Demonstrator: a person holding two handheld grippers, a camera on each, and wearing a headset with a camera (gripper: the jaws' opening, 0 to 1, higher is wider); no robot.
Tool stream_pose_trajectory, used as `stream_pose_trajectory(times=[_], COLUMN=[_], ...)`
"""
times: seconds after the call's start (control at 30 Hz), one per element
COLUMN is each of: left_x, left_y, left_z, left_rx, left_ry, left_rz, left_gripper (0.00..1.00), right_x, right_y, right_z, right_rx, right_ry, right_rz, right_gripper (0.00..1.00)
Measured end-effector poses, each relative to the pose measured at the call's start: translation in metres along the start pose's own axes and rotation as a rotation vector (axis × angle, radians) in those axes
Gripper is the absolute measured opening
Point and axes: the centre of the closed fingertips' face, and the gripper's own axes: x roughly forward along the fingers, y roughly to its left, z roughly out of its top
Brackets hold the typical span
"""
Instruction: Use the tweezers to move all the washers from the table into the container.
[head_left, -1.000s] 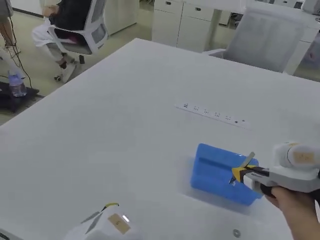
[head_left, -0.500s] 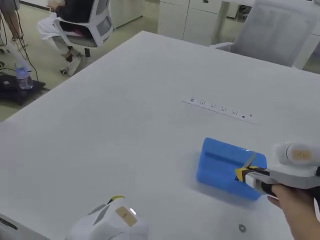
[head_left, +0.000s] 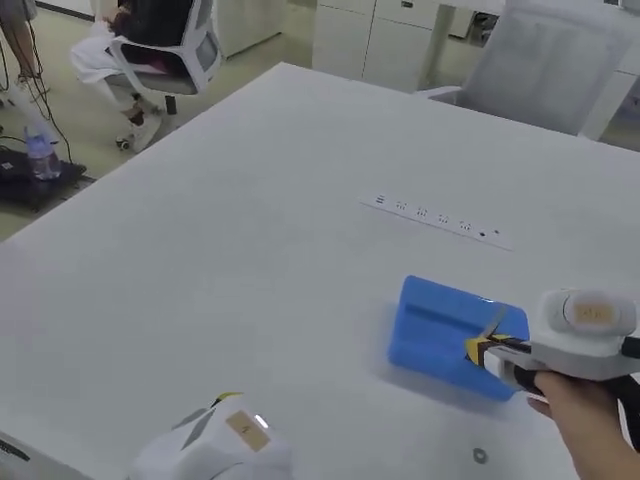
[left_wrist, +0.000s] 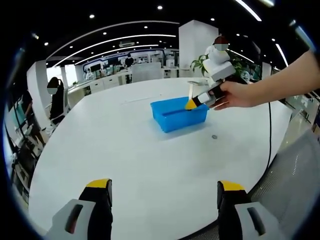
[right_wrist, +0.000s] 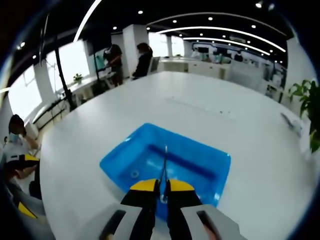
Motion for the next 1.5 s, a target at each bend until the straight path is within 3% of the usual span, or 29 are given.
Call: stream_pose_trajectory(times=[0.3,0.4,0.6,0.87,1.07,1.27,1.5], left_x=[-0.001,-0.001,-0.001,-0.001,-0.002,-0.002,-0.002], left_y=[0.002,0.002,0.004,0.003,0.008,0.008,0.006], left_z=[0.002,0.002,0.002,0.003,0.003,0.004,0.003], left_rx=[-0.006,-0.005,-0.012,-0.01,-0.036,-0.038,-0.031], left_ry=[-0.01,-0.013,-0.017,-0.017,-0.023,-0.028,-0.025], left_rz=[0.008,0.01,0.02,0.017,0.031,0.033,0.024], left_gripper=[0.88,0.88,0.88,0.88,0.88,0.88,0.89], right_x=[0.002,0.0,-0.012,-0.051,-0.071,-0.098,-0.103], right_y=[0.0,-0.004,-0.006,0.006,0.008,0.021,0.024], right_z=[0.002,0.002,0.018,0.04,0.036,0.027,0.012], right_rx=[-0.02,-0.055,-0.008,0.037,0.062,0.073,0.067], right_ry=[0.038,0.051,-0.016,-0.126,-0.177,-0.204,-0.189], right_rz=[-0.007,-0.038,-0.023,-0.002,0.006,0.008,0.001], right_gripper=[0.04,0.04,0.04,0.04,0.04,0.04,0.04])
